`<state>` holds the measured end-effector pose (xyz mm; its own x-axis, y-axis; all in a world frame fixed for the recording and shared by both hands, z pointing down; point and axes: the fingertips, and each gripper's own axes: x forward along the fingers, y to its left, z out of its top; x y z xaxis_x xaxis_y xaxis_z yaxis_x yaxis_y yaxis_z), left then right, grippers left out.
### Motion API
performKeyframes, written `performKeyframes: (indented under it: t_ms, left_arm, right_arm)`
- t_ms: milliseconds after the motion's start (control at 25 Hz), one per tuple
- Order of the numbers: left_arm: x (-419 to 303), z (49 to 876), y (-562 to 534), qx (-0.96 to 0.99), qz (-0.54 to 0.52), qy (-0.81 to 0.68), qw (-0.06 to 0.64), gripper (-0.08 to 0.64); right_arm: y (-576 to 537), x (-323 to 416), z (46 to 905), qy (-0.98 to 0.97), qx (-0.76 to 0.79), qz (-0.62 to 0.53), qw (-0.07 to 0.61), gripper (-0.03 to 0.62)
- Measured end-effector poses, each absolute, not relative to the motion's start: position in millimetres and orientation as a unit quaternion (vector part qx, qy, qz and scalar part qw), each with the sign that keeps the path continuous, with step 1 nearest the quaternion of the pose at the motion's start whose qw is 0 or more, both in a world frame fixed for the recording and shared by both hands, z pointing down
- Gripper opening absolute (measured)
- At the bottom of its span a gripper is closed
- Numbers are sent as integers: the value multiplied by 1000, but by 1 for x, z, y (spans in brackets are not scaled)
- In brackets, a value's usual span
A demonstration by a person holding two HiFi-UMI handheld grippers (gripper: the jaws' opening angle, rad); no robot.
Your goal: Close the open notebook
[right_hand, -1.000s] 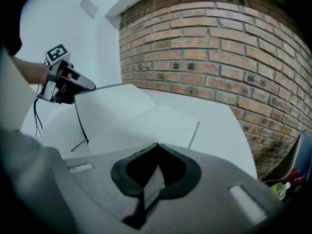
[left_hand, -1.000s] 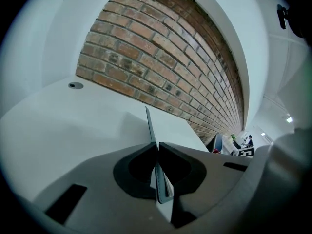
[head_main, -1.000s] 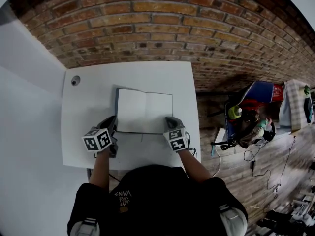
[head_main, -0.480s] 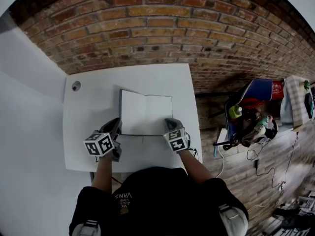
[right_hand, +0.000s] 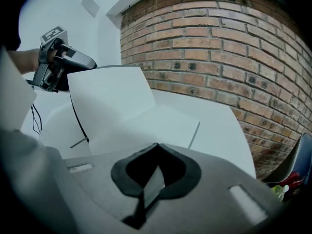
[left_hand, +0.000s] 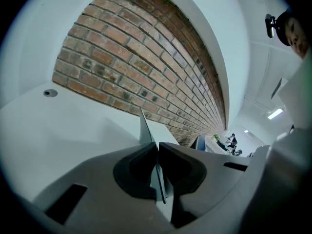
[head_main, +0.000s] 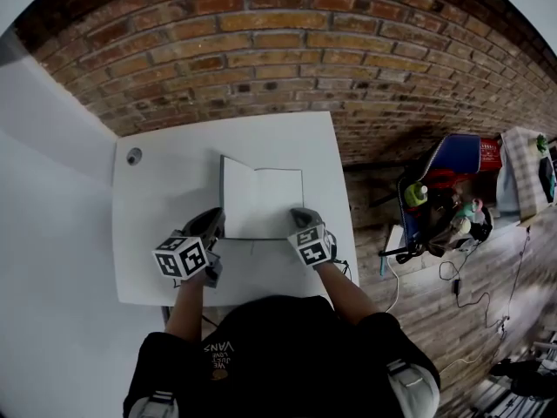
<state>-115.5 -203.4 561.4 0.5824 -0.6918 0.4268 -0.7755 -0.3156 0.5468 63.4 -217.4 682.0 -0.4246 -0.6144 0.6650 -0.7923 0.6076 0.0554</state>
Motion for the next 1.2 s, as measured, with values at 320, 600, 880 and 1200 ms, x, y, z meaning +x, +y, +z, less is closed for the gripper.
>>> performKeyframes:
  t_ms: [320,600,880,1200]
  left_arm:
    - [-100,555,-204,822,57,-435,364,31]
    - [-87,552,-203,832,58,-417,360,30]
    - [-76,548,-203,839,59,-406,358,31]
    - [-59,545,-204,847,55,-387,359,31]
  right_arm:
    - [-218,63,682,-834,418,140,333,-2]
    - [-217,63,683,-831,417,141,340,-2]
    - [-220,68,682,-828,427,153,330,-2]
    - [-215,77,656,-827,457,190,266,-2]
